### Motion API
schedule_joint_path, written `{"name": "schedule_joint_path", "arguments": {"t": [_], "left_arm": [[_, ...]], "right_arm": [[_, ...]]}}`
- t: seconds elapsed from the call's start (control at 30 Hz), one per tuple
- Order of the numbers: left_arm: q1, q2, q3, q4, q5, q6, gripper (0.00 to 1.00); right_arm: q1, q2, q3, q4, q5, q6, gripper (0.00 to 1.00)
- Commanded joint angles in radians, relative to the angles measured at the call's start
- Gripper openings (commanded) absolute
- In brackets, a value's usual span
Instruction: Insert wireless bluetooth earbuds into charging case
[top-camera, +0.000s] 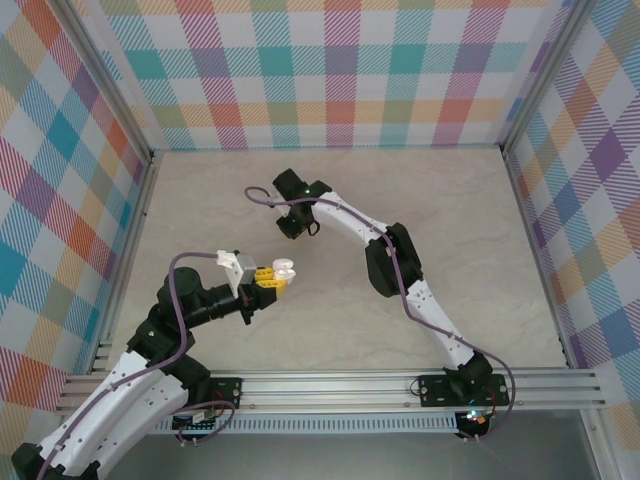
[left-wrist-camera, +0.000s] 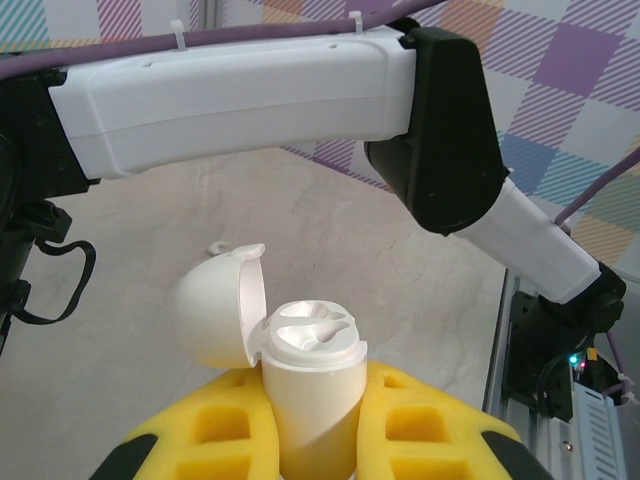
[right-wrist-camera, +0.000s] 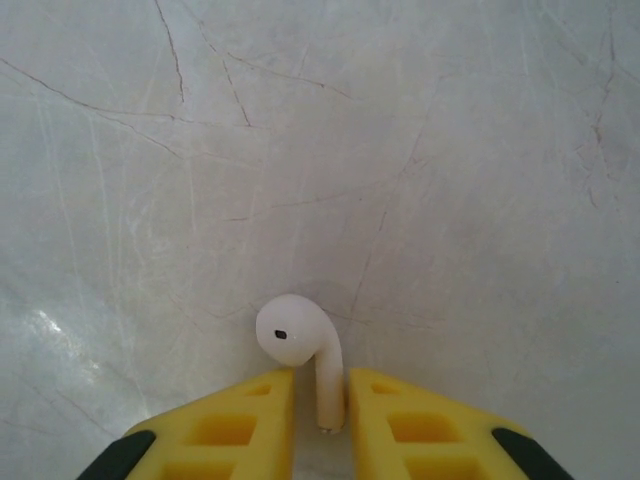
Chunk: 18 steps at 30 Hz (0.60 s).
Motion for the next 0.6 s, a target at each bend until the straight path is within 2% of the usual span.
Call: {"name": "schedule_joint_path", "arguments": {"t": [0.0,0.27,0.43,0.57], "left_arm": [[-0.005,-0.001,0.017,0.022,0.005,0.001,0.0],[-0.005,-0.007,0.017,0.015,-0.004,0.0,0.0],[-0.005,0.002,0.017,0.021,-0.002,-0.001,0.0],[-0.005,0.009,0.012,0.035,0.002,-0.009,0.0]], "right_arm": [[0.004,0.003,-0.036,-0.039,0.022,-0.016,0.17],[-0.001,-0.038,-0.089,-0.02,0.013,0.0,0.11],[-0.031,-0.146,-0.258,0.038,-0.016,0.074,0.1],[-0.06,-0.29,-0.486,0.09,-0.014,0.154,0.09]]}}
